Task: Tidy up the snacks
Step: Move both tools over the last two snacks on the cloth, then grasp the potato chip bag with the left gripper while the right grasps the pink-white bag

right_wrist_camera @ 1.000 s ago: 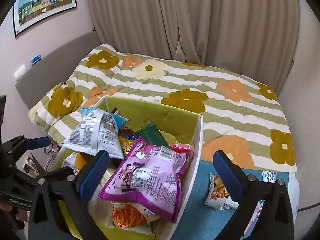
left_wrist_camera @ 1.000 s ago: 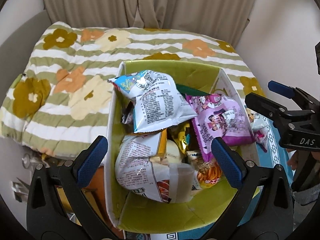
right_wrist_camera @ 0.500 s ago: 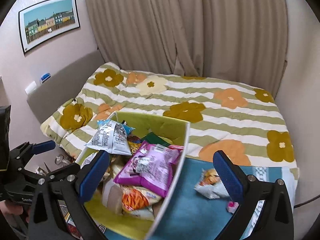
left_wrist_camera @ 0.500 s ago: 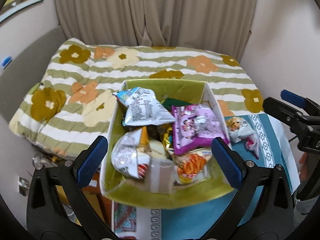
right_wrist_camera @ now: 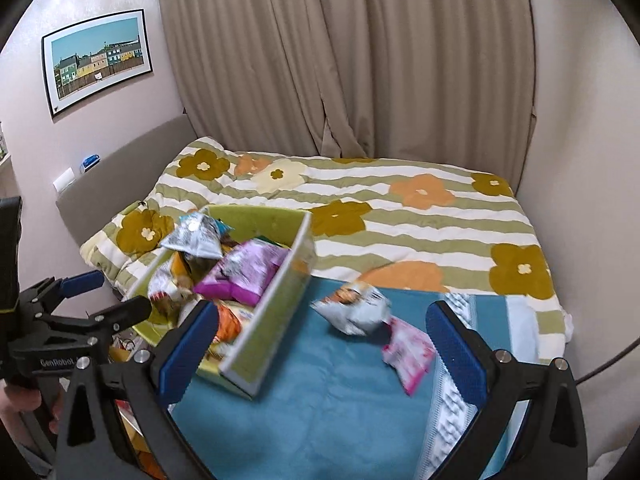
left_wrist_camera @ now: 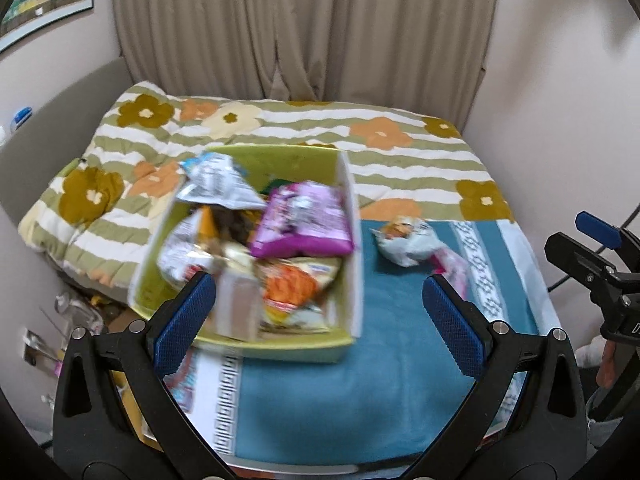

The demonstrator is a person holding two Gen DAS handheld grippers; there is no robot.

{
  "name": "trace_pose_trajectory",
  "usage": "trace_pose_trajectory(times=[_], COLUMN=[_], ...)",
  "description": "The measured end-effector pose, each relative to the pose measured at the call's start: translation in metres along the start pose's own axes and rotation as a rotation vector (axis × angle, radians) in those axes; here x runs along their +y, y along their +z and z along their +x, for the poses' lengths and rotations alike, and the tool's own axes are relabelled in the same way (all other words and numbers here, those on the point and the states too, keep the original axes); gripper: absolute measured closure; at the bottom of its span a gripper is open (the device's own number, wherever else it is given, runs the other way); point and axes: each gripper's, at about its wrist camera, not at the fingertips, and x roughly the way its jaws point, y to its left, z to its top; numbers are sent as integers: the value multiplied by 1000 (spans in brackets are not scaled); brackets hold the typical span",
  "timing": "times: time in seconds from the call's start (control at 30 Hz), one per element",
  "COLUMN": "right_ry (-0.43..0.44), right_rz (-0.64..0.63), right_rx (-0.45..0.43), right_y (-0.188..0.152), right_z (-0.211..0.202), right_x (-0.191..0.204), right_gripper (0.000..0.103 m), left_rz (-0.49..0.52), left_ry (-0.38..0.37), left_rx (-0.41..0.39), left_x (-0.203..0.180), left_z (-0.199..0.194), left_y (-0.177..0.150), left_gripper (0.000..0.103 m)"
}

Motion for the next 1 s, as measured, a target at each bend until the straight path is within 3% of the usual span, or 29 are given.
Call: trace_pose_trajectory(times=[0.3,0.47,0.83,1.0], right_ry=[-13,-8,30,48], right_rz=[-27,-13,139,210], right_rx=[25,71,217,290], right_y=[-28,-41,-61,-67], right_z=[-17,-5,67,116], right_x=[-69,-100,-130,-130], right_gripper=[0,0,0,0], left_rz=[29,73,142,160], left_ry=[-35,-40,-49,-54], left_rx=[2,61,216,310], left_x=[-83,-117,-145,-148], left_z=[18,54,171,228], left_y=[-15,-5,51,59], left_gripper=[0,0,0,0])
